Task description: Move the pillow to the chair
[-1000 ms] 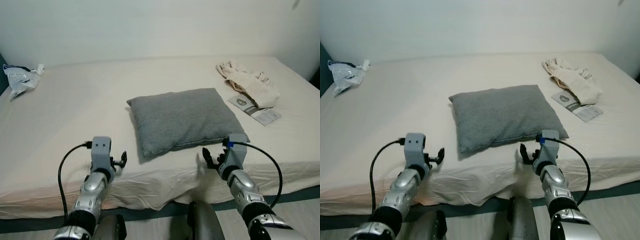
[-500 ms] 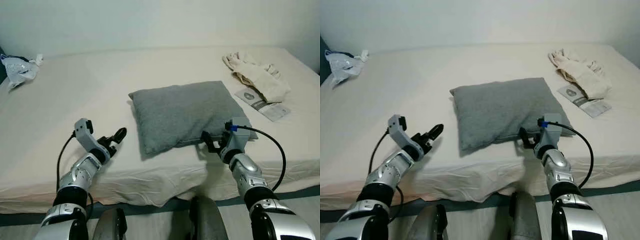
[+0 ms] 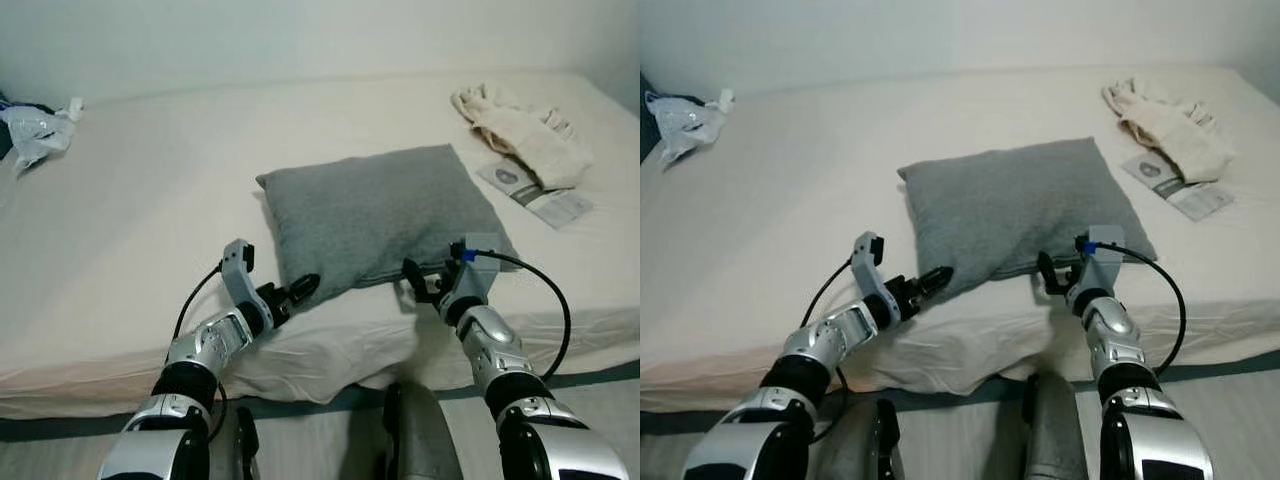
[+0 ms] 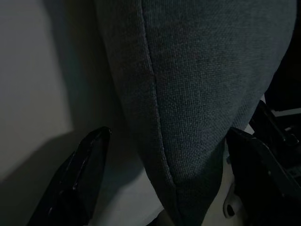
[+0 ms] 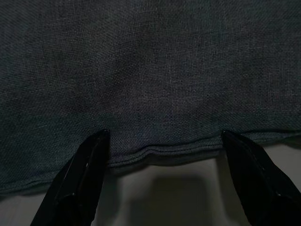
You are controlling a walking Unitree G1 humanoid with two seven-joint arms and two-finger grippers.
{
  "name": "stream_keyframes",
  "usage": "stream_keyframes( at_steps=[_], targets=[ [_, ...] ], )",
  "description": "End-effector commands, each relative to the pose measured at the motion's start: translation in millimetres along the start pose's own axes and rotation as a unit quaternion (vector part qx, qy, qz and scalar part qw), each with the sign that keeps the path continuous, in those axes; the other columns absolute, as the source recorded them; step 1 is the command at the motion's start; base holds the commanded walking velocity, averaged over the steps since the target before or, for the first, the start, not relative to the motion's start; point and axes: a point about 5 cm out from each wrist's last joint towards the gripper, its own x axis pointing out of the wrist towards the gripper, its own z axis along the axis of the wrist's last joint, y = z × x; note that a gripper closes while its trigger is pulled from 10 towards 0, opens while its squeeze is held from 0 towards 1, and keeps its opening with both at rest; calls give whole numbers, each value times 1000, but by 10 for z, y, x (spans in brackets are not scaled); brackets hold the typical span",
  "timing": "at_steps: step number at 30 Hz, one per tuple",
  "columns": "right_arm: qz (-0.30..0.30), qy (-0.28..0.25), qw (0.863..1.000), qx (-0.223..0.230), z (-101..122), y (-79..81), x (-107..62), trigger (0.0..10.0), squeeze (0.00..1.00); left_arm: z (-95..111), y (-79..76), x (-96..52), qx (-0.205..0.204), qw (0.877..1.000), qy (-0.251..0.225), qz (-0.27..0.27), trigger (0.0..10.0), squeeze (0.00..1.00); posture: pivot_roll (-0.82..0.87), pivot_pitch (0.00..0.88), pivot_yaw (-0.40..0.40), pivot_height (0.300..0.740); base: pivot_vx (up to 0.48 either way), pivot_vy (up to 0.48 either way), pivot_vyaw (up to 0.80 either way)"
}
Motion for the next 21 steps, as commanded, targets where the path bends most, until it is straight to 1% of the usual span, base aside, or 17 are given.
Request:
stream_keyframes(
  at_steps=[1, 2, 3, 4, 5, 7, 8, 9, 10, 13, 16, 19, 20, 21],
  targets=[
    [-3, 14, 1000, 11, -109, -4, -44, 10000, 0, -62, -14, 25, -9, 1000, 10, 3, 10000, 0, 17, 277, 82, 556, 0, 0, 0],
    [-4, 13, 1000, 11, -112, -12, -49, 10000, 0, -60, -46, 52, -6, 1000, 9, 0, 10000, 0, 15, 278, 85, 556, 0, 0, 0],
    [-4, 13, 1000, 11, -112, -12, -49, 10000, 0, -60, -46, 52, -6, 1000, 9, 0, 10000, 0, 15, 278, 85, 556, 0, 0, 0],
    [-5, 11, 1000, 13, -120, -21, -62, 10000, 0, -10, -101, 106, -16, 1000, -16, 3, 10000, 0, 12, 278, 87, 556, 0, 0, 0],
    [-5, 11, 1000, 13, -124, -22, -64, 10000, 0, 17, -114, 123, -25, 999, -28, 5, 10000, 0, 6, 277, 88, 556, 0, 0, 0],
    [-4, 11, 1000, 13, -130, -19, -68, 10000, 0, 41, -122, 133, -26, 999, -37, 8, 10000, 0, 5, 276, 89, 556, 0, 0, 0],
    [-3, 11, 1000, 13, -137, -15, -71, 10000, 0, 52, -126, 140, -14, 999, -38, 11, 7608, 0, 5, 274, 89, 556, 0, 0, 0],
    [-3, 11, 1000, 14, -146, -11, -75, 10000, 0, 53, -135, 148, -1, 999, -38, 11, 0, 0, 5, 272, 88, 556, 0, 0, 0],
    [-3, 11, 1000, 14, -146, -11, -75, 10000, 0, 53, -135, 148, -1, 999, -38, 11, 0, 0, 5, 272, 88, 556, 0, 0, 0],
    [-1, 12, 1000, 15, -180, 5, -91, 10000, 0, 63, -137, 139, 21, 999, -45, 3, 0, 0, -2, 259, 87, 556, 0, 0, 0],
    [2, 12, 1000, 14, -197, 17, -99, 10000, 0, 43, -108, 116, 37, 999, -34, 5, 0, 0, -4, 248, 83, 556, 0, 0, 0],
    [6, 12, 1000, 14, -210, 27, -106, 10000, 0, 36, -72, 93, 37, 999, -32, 10, 0, 0, -4, 243, 82, 556, 0, 0, 0],
    [9, 10, 1000, 14, -212, 32, -114, 10000, 0, 60, -25, 49, 36, 998, -40, 11, 0, 0, -11, 228, 74, 556, 0, 0, 0],
    [9, 10, 1000, 14, -212, 32, -114, 10000, 0, 60, -25, 49, 36, 998, -40, 11, 0, 0, -11, 228, 74, 556, 0, 0, 0]
  ],
)
